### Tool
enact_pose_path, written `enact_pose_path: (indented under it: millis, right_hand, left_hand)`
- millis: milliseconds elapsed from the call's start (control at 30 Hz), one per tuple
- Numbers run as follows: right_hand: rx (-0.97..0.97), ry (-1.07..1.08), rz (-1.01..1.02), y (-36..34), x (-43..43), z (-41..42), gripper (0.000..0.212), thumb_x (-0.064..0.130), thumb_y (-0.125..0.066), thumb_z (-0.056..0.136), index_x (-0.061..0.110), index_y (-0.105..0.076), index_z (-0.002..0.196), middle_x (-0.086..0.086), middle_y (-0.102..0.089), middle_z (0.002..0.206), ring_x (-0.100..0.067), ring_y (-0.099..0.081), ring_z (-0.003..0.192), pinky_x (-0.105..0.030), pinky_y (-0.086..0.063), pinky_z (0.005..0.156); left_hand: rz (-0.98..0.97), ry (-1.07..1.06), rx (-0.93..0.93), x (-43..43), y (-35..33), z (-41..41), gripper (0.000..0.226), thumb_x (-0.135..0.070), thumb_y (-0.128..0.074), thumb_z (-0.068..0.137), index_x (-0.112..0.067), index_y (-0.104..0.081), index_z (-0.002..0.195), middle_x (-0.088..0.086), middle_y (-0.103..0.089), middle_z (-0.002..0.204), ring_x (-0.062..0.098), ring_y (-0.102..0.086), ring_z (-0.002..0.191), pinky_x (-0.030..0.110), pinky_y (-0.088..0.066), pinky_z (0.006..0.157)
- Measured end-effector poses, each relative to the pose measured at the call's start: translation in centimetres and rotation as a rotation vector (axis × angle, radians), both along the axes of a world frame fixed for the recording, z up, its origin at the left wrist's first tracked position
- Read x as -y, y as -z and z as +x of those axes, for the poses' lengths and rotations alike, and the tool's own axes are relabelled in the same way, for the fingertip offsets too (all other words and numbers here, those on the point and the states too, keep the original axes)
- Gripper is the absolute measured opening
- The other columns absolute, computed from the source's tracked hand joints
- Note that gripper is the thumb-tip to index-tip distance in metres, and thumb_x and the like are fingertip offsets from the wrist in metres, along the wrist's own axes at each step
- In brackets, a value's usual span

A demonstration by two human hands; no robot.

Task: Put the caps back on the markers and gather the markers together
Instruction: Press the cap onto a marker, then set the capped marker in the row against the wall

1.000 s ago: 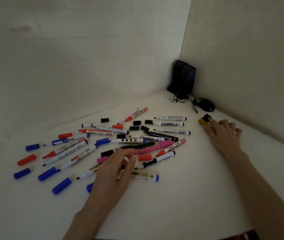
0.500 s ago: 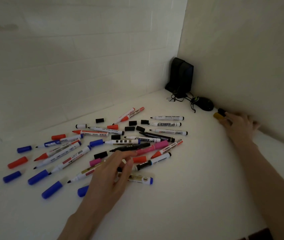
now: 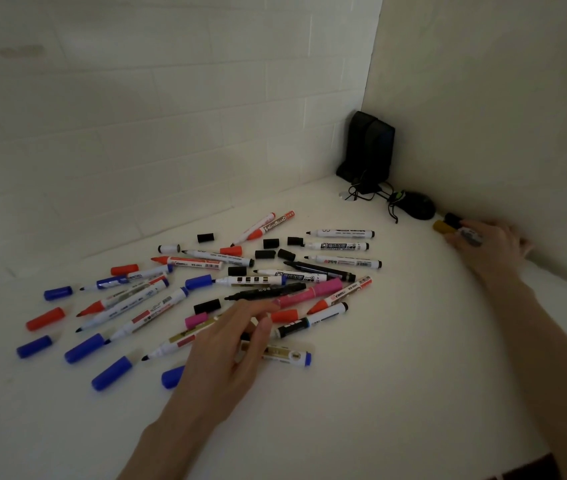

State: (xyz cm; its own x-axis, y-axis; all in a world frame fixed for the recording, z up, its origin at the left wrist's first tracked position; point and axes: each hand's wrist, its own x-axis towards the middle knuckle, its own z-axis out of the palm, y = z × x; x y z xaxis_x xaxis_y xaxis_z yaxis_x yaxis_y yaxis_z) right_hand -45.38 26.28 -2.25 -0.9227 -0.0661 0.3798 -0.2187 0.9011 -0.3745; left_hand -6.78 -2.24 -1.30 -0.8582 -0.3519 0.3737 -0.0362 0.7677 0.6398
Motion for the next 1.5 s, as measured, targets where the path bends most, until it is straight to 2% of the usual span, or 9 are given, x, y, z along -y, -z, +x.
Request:
enact_pose_path:
  millis: [167, 467, 633, 867, 1000, 1200, 1300, 1400, 1500]
  right_hand:
    - [-0.041, -0.001, -0.027, -0.5, 0.0, 0.8, 0.056, 0.071, -0.062, 0.081, 0.027, -0.072, 0.115, -0.011, -0.06, 0.126, -0.036, -0.046, 0.118, -0.05, -0.028, 0.103]
    - [-0.234, -0.315, -0.125, -2.0, 6.8, 6.5, 0.031, 0.035, -0.066, 0.093, 0.021, -0.071, 0.12, -0.01, -0.062, 0.115, -0.033, -0.059, 0.103, -0.048, -0.047, 0.094]
    - [0.048, -0.656, -0.093, -2.8, 11.7, 12.9, 0.026, 0.031, -0.065, 0.095, 0.029, -0.07, 0.12, 0.004, -0.06, 0.108, -0.009, -0.059, 0.09, -0.027, -0.045, 0.079]
    - [0.147, -0.783, 0.035, -3.3, 11.5, 15.9, 0.021, 0.008, -0.069, 0.088, 0.026, -0.074, 0.097, 0.006, -0.06, 0.102, -0.01, -0.055, 0.094, -0.029, -0.046, 0.085]
    - [0.143, -0.879, 0.045, -3.2, 10.9, 17.7, 0.02, 0.013, -0.072, 0.088, 0.03, -0.072, 0.099, 0.011, -0.062, 0.102, -0.006, -0.053, 0.096, -0.032, -0.048, 0.088]
    - [0.228, -1.06, -0.1, -3.4, 11.3, 23.6, 0.026, 0.017, -0.072, 0.088, 0.039, -0.072, 0.103, 0.022, -0.065, 0.11, -0.002, -0.059, 0.107, -0.01, -0.042, 0.082]
    - [0.142, -0.993, -0.056, -2.4, 12.2, 24.1, 0.029, 0.016, -0.069, 0.091, 0.035, -0.071, 0.111, 0.022, -0.062, 0.115, 0.001, -0.057, 0.109, -0.011, -0.042, 0.086]
    - [-0.016, -0.791, 0.085, -1.2, 12.0, 21.5, 0.028, 0.008, -0.065, 0.091, 0.027, -0.072, 0.11, 0.008, -0.065, 0.109, -0.014, -0.06, 0.103, -0.026, -0.046, 0.084]
    - [-0.052, -0.77, 0.18, -0.8, 11.2, 19.6, 0.038, -0.002, -0.067, 0.085, 0.028, -0.074, 0.107, 0.007, -0.07, 0.101, -0.019, -0.063, 0.097, -0.032, -0.043, 0.079]
  left_hand:
    - [-0.018, -0.015, -0.028, -0.1, 0.0, 0.2, 0.013, -0.055, -0.029, 0.09, -0.053, -0.042, 0.094, -0.029, -0.048, 0.076, -0.023, -0.05, 0.093, 0.008, -0.034, 0.06]
    - [-0.007, 0.028, -0.102, 0.1, -0.3, 0.6, 0.017, -0.054, -0.031, 0.099, -0.057, -0.042, 0.11, -0.031, -0.057, 0.084, -0.014, -0.057, 0.09, 0.004, -0.044, 0.07]
    - [-0.024, 0.045, -0.132, 0.5, -0.4, 1.5, 0.024, -0.041, -0.036, 0.102, -0.039, -0.052, 0.12, -0.031, -0.054, 0.092, -0.01, -0.058, 0.089, 0.002, -0.041, 0.074]
    - [-0.03, 0.014, -0.132, 1.3, 0.0, 2.5, 0.024, -0.031, -0.043, 0.102, -0.032, -0.057, 0.122, -0.019, -0.063, 0.097, 0.001, -0.063, 0.087, 0.013, -0.049, 0.072]
    - [-0.025, -0.082, -0.184, 2.0, -0.3, 3.1, 0.023, -0.025, -0.046, 0.098, -0.032, -0.056, 0.118, -0.027, -0.056, 0.094, -0.009, -0.058, 0.088, 0.003, -0.042, 0.074]
    - [0.073, -0.258, -0.049, 4.9, -0.2, 5.6, 0.022, -0.032, -0.047, 0.098, -0.036, -0.056, 0.117, -0.025, -0.058, 0.096, -0.008, -0.057, 0.088, 0.012, -0.04, 0.074]
    - [0.019, -0.27, -0.012, 5.8, -0.2, 6.9, 0.021, -0.035, -0.047, 0.097, -0.038, -0.059, 0.114, -0.025, -0.06, 0.1, -0.009, -0.056, 0.091, 0.012, -0.04, 0.073]
    - [-0.015, -0.266, 0.0, 5.5, -0.3, 7.1, 0.02, -0.029, -0.052, 0.098, -0.043, -0.056, 0.111, -0.032, -0.057, 0.098, -0.015, -0.053, 0.096, 0.006, -0.041, 0.07]
    - [-0.029, -0.203, -0.016, 4.7, -0.3, 6.1, 0.024, -0.025, -0.056, 0.096, -0.042, -0.057, 0.113, -0.033, -0.057, 0.101, -0.016, -0.053, 0.101, -0.001, -0.039, 0.08]
